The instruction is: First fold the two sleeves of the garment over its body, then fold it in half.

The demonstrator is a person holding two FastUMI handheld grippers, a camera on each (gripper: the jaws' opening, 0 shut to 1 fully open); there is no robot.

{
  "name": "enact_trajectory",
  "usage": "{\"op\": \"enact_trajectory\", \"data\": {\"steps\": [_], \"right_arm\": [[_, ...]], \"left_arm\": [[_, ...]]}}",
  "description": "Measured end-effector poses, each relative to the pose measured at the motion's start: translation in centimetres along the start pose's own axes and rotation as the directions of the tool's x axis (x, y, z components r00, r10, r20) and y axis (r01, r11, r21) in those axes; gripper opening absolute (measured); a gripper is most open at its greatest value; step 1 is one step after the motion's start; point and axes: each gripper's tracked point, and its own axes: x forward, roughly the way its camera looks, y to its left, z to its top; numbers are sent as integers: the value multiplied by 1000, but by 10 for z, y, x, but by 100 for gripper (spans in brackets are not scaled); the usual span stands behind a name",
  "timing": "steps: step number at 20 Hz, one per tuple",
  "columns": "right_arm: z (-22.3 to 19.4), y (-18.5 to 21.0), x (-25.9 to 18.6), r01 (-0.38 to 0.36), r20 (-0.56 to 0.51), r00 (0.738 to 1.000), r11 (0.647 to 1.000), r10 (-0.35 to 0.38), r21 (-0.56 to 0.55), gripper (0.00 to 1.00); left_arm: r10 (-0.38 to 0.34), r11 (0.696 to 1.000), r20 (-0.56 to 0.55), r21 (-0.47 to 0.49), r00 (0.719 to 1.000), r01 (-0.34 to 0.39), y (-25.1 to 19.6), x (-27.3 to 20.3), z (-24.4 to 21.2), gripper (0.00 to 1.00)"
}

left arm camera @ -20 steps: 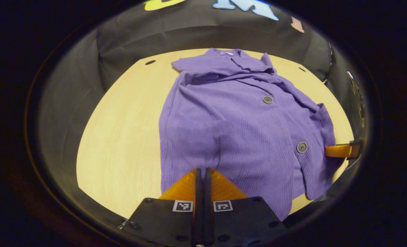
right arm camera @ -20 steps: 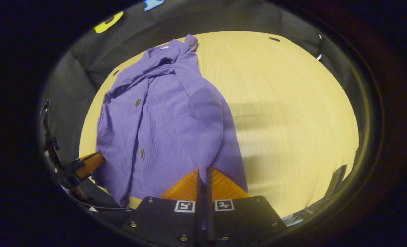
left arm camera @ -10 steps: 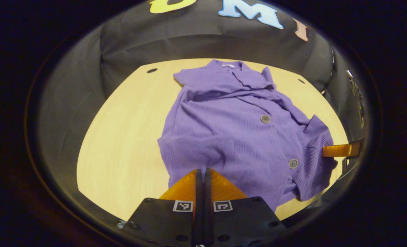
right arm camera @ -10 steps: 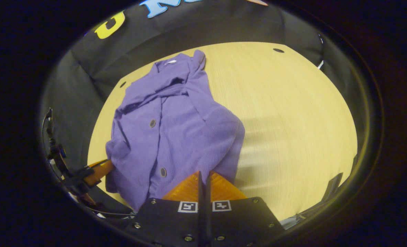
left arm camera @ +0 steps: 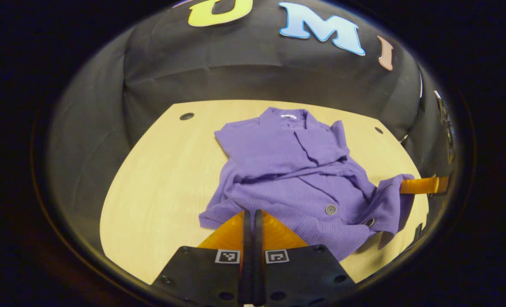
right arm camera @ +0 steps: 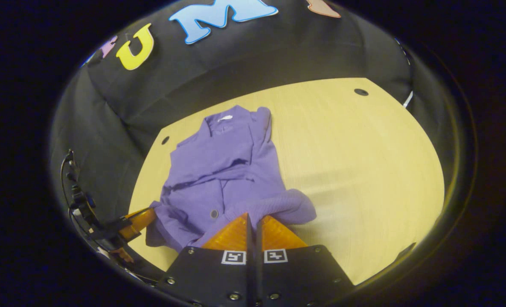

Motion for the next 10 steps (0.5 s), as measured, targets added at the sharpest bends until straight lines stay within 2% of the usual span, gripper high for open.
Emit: {"op": "enact_trajectory", "data": {"steps": [10], "right_arm": [[140, 4, 70, -25, 110, 994, 1000, 26, -8, 1]], "left_arm": [[16, 1000, 88, -15, 996, -15, 20, 91, 130, 7]]}}
